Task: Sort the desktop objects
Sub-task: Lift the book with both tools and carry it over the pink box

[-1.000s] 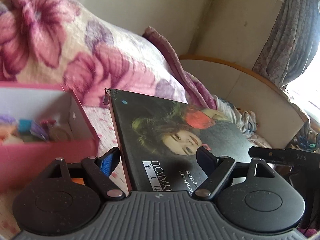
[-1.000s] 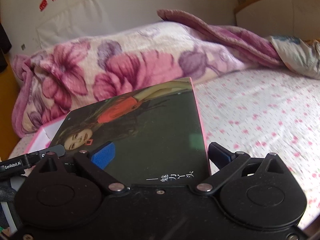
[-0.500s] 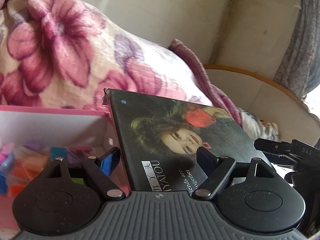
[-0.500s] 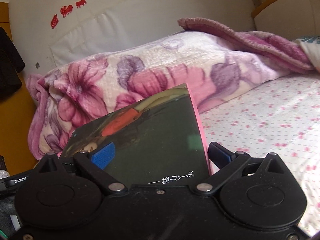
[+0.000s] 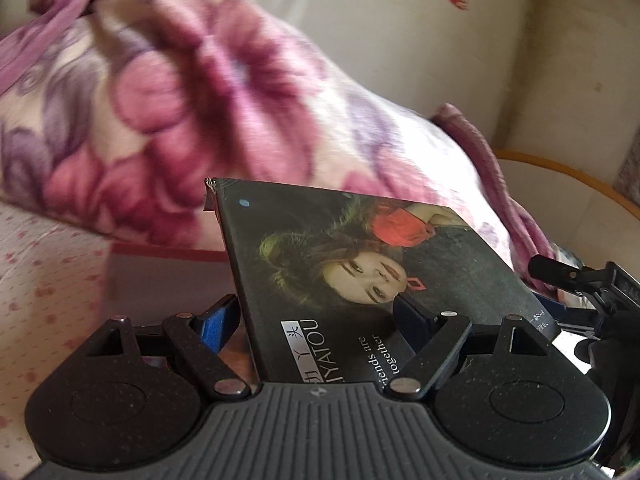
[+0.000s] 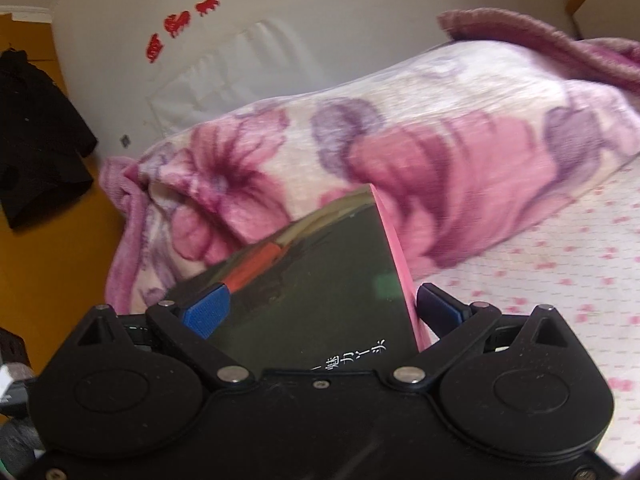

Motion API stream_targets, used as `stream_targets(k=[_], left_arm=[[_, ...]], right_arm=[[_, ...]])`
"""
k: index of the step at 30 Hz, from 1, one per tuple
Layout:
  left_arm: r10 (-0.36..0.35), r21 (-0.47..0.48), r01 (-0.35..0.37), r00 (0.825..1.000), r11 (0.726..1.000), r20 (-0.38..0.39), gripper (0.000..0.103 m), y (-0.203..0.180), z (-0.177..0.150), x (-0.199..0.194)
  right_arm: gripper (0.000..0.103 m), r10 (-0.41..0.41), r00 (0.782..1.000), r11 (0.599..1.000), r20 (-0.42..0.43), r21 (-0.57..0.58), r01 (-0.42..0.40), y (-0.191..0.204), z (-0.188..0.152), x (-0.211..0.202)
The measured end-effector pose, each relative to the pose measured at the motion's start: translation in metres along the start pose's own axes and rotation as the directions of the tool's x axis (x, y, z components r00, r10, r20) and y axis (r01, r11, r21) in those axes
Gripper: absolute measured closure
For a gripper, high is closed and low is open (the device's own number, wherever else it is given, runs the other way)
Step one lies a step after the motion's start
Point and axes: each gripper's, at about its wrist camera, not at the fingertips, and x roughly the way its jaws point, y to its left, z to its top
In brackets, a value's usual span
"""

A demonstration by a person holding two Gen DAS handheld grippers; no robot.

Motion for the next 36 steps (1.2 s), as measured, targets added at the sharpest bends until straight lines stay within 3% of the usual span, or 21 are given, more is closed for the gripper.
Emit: stream_targets(k=[9,19,33,36], left_arm=[[0.031,-0.059,-0.031,0.999,0.998,-0.009,0.02,0.068,0.006,-0.02],[-0.028,-0.172,0.019,0.998,0.985,-0.052,0.02,0.123,0.001,-0.01],[-0.03,-0.212,-0.004,0.988,0.977,-0.153,0.02,0.127,0.001,-0.003],[0.018,-0.173,-0.056,0.977,0.983,-0.214,0.019,0.12,-0.001,0.005]], right_arm=[[0.001,0.101,0.994,0.995,-0.028,0.005,-0.101,0.042,-0.02,0.04],[0.001,0.145,0.988,0.987,-0.055,-0.057,-0.148,0.072,-0.034,0.05],[0.001,0.157,0.983,0.987,-0.093,-0.003,-0.158,0.059,-0.039,0.046],[0.001,0.155,0.981,0.988,-0.115,0.029,-0.152,0.053,-0.042,0.049]])
